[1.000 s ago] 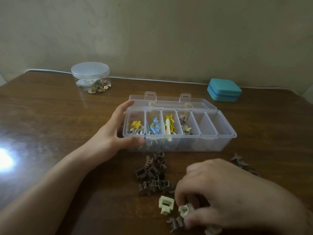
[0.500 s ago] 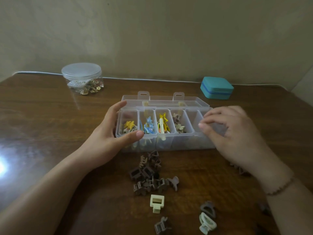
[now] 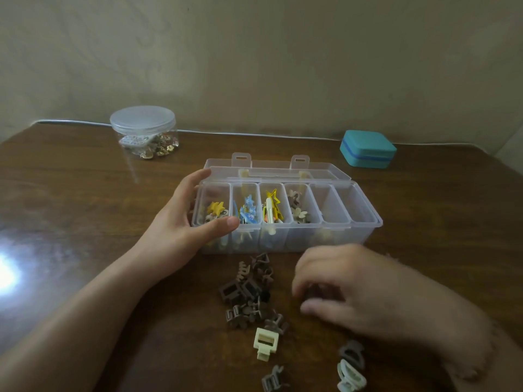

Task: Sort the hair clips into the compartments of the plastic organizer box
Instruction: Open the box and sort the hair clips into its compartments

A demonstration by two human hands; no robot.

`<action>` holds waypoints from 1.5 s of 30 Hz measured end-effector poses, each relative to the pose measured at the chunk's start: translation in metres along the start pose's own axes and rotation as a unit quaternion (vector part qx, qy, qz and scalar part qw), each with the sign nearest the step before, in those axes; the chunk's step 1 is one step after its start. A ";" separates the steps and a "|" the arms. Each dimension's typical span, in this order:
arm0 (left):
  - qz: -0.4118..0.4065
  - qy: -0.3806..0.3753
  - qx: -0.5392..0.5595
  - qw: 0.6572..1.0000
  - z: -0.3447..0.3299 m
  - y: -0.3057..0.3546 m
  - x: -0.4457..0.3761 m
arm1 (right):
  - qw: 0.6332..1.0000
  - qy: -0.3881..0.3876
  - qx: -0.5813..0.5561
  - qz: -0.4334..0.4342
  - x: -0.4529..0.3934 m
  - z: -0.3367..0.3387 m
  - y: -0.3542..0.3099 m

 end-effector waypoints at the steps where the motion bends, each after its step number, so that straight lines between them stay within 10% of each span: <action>1: 0.001 -0.003 0.001 1.000 0.000 0.000 0.000 | 0.999 0.037 -0.022 -0.002 0.002 0.006 0.003; 7: 0.000 -0.009 -0.004 1.000 0.001 -0.001 0.000 | 0.918 0.382 -0.059 -0.091 0.008 0.028 0.019; 10: 0.001 -0.007 -0.010 1.000 0.000 0.000 -0.001 | 0.944 0.280 0.002 -0.174 -0.001 0.019 0.029; 15: 0.006 -0.012 -0.010 1.000 0.000 -0.001 -0.001 | 0.942 0.334 0.012 -0.035 0.004 0.022 0.016; 23: 0.010 -0.011 -0.008 1.000 -0.001 -0.001 -0.001 | 0.991 -0.043 0.030 0.123 -0.008 -0.018 -0.012; 28: 0.012 -0.018 -0.012 1.000 0.000 -0.001 -0.001 | 0.997 0.001 0.007 0.081 -0.003 -0.006 -0.003; 34: 0.014 -0.022 -0.017 1.000 0.000 0.001 0.000 | 0.931 0.363 -0.024 -0.034 0.010 0.027 0.017; 39: 0.013 -0.018 -0.019 1.000 -0.001 0.001 0.001 | 0.949 0.278 0.016 -0.149 0.004 0.019 0.032; 43: 0.011 -0.020 -0.012 1.000 0.000 0.001 0.001 | 0.945 0.326 0.013 -0.019 0.007 0.025 0.013; 45: 0.013 -0.019 -0.012 1.000 0.000 0.001 0.001 | 0.970 0.227 -0.060 0.057 0.009 0.021 -0.001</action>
Point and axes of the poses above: each hand's wrist, its own x-axis away from the middle knuckle, its own z-axis out of the back of the hand, y = z × x, the point moved 1 cm from there along -x, towards the middle knuckle, and after that the axes turned 6 degrees about -x, right-handed, at the moved point
